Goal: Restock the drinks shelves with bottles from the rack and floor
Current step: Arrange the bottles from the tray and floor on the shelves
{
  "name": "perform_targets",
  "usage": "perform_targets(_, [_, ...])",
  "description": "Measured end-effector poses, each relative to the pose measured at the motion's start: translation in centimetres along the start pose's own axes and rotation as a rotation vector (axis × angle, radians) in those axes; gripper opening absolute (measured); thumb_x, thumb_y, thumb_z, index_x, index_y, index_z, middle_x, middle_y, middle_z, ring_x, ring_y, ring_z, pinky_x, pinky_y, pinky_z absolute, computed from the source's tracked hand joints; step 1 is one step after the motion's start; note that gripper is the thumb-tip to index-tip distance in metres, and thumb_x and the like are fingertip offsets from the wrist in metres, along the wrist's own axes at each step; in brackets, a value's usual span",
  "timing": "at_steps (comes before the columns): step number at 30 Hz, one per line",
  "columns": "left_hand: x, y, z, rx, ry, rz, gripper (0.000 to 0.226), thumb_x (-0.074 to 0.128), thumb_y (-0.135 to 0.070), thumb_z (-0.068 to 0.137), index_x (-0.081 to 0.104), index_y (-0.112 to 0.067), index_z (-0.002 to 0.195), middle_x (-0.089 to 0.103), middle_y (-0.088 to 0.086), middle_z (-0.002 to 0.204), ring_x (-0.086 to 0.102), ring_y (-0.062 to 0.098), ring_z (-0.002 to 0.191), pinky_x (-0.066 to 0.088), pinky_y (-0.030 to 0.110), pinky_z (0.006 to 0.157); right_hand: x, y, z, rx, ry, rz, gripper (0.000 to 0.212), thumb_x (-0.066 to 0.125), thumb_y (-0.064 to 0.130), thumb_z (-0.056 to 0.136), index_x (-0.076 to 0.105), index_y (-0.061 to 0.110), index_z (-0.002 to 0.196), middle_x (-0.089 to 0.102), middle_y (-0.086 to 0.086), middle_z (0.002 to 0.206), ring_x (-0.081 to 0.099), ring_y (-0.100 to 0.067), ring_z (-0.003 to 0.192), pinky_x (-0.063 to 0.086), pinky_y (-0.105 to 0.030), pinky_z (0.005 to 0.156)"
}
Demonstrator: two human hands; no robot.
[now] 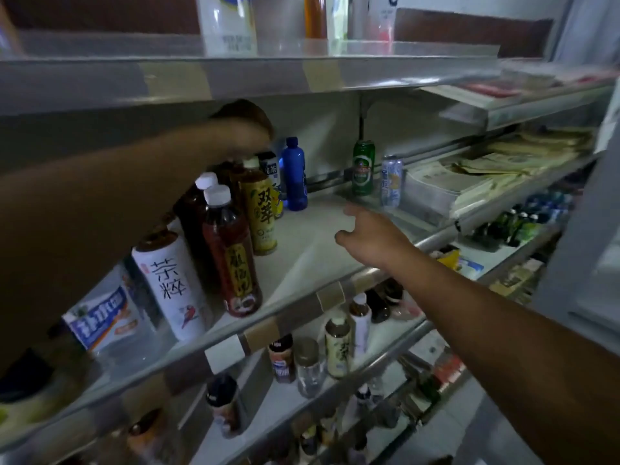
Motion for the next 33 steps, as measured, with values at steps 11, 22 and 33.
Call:
perform_targets(11, [9.8, -8.0, -9.4, 0.431, 0.054, 0.006, 0.043, 0.055, -0.044, 0.094, 0.056, -0.017, 0.128, 0.058, 0.013, 0.128, 0.058, 0.032, 0.111, 0.049, 0.04, 0.094, -4.0, -4.7, -13.9, 0.197, -0.163, -0.329, 0.048, 0.056, 0.038, 0.091, 0.052, 0.022, 0.136, 0.051, -0.007, 0.142, 0.037, -0.032, 0.137, 0.027, -0.044, 0.111])
perform_targets(22, [22.7, -10.1, -21.3, 0.767, 0.207, 0.013, 0.056, 0.052, -0.048, 0.094, 0.036, -0.024, 0.143, 0.043, 0.017, 0.14, 0.043, 0.046, 0.126, 0.041, 0.056, 0.099, -0.7, -7.2, -28.9, 0.654, -0.276, -0.471, 0.058, 0.054, 0.037, 0.093, 0.041, 0.018, 0.146, 0.035, -0.008, 0.156, 0.023, -0.032, 0.146, 0.017, -0.048, 0.119])
perform_targets(33, [31.9, -12.1, -40.6, 1.0, 0.427, 0.019, 0.069, 0.054, -0.047, 0.095, 0.018, -0.029, 0.151, 0.01, 0.015, 0.158, 0.023, 0.046, 0.138, 0.032, 0.06, 0.105, 6.0, -9.9, -49.3, 1.104, -0.163, -0.577, 0.055, 0.047, 0.029, 0.094, 0.035, 0.016, 0.146, 0.045, -0.007, 0.148, 0.035, -0.033, 0.138, 0.026, -0.045, 0.112])
Point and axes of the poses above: each hand's wrist, its own z-axis towards the middle knuckle, its own x-axis out of the palm, y = z × x, the point moved 3 cm from there along z, towards the middle knuckle
